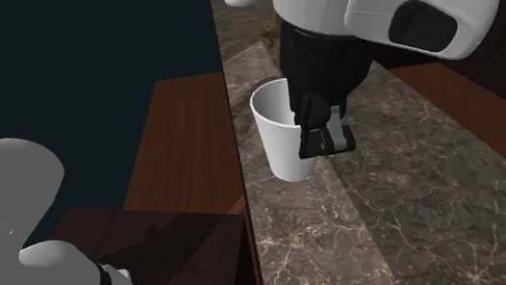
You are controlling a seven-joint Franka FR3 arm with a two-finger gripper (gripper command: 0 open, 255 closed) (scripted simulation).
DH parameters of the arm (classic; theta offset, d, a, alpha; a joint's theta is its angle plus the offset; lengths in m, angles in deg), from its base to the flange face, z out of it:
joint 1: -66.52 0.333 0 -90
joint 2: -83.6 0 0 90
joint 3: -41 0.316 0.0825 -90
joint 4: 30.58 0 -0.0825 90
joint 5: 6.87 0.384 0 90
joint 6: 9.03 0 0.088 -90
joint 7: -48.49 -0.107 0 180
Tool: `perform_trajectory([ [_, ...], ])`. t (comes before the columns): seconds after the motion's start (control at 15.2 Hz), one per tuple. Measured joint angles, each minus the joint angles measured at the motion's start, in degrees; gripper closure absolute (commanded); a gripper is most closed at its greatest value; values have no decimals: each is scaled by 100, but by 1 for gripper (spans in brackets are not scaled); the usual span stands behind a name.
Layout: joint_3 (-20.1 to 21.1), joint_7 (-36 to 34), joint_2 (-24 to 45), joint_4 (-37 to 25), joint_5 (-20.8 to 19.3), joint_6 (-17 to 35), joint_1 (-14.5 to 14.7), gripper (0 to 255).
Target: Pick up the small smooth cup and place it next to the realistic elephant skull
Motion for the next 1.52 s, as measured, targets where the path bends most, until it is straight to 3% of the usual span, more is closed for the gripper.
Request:
perform_trajectory([
  [1.52,-112,-332,152,-1900,-114,-1721,-19,255],
])
